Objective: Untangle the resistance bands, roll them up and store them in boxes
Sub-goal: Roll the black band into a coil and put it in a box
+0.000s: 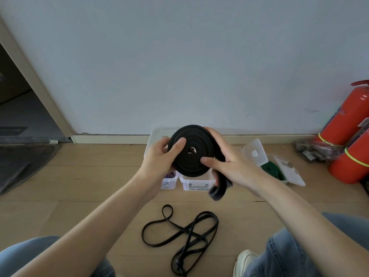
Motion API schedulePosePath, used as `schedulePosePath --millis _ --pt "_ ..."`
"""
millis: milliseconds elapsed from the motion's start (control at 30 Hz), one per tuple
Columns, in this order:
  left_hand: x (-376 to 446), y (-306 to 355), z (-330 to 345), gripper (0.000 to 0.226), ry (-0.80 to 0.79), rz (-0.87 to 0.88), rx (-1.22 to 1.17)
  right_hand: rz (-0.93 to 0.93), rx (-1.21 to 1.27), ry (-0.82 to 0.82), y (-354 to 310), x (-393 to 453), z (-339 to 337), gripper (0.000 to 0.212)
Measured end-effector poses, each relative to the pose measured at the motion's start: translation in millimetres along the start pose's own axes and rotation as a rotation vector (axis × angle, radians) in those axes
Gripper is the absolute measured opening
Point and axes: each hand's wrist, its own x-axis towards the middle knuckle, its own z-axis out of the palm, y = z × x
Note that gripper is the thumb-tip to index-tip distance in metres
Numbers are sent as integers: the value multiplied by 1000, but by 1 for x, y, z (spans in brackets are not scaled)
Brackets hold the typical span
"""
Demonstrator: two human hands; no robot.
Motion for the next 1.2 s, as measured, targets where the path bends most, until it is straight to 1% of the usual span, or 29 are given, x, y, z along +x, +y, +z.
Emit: schedulePosePath --millis 67,133,167,233,267,300,333,367,433,467,500,567,600,633,700,733,767,800,833,867,900,967,1000,1033,1100,1133,1167,1200 --pt "3 8 -14 37 -200 13 98 -7 -27 -102 -1 -3 -11 60" --pt "4 14 -20 46 -327 31 231 -15 -140 -229 -1 -6 -9 61" --pt "2 15 -18 45 -375 59 343 -9 -183 -256 1 -6 -5 61" --pt "2 13 -10 41 -411 190 621 30 -156 -222 5 -5 4 61" --pt "3 11 -8 44 -389 246 673 44 -118 -175 6 -4 6 60" --pt "5 12 -8 48 -359 272 654 59 -84 -119 6 -2 6 58" --pt "6 13 -9 45 -329 271 577 78 -68 -80 5 -1 3 54" --pt "8 12 -12 37 -305 262 473 108 -61 -82 5 1 -2 50" --pt "11 11 -15 18 -286 239 328 189 -1 -169 3 1 -12 47" --pt "12 12 -17 14 -276 240 297 231 29 -237 6 -1 -16 43" --pt "14 12 -20 11 -244 239 272 264 10 -316 9 -3 -20 34" --pt "22 13 -30 10 -108 220 166 316 -86 -452 14 -8 -22 15" --pt "26 15 -36 10 -33 202 88 329 -50 -473 17 -11 -21 11" --pt "29 16 -41 10 32 186 27 322 71 -427 19 -11 -20 14" --pt "34 14 -48 8 117 151 -22 320 441 -200 21 -9 -21 33" --pt "35 11 -49 8 149 130 -35 314 569 -126 22 -9 -22 38" --pt "36 9 -50 8 178 112 -52 298 635 -114 22 -9 -24 35" --pt "37 7 -50 7 201 95 -70 281 645 -133 22 -9 -24 30" --pt "37 7 -50 7 216 80 -90 263 601 -139 22 -10 -24 28" --pt "37 7 -51 7 222 69 -105 249 532 -110 21 -9 -24 29" --pt "37 7 -51 7 221 59 -115 240 471 -45 19 -8 -23 31" --pt "36 5 -49 8 198 46 -119 241 472 129 15 -7 -20 32" --pt "35 4 -46 9 179 46 -118 253 486 223 15 -6 -19 27" --pt "35 3 -43 11 161 49 -113 289 449 320 16 -4 -18 20" --pt "34 3 -38 15 149 54 -108 371 253 490 20 -2 -18 17" --pt "34 5 -37 14 151 57 -119 376 174 526 22 -2 -18 19" --pt "34 6 -38 13 154 58 -141 359 135 518 21 -3 -17 21" --pt "35 7 -39 12 158 53 -166 331 138 471 19 -3 -16 25"
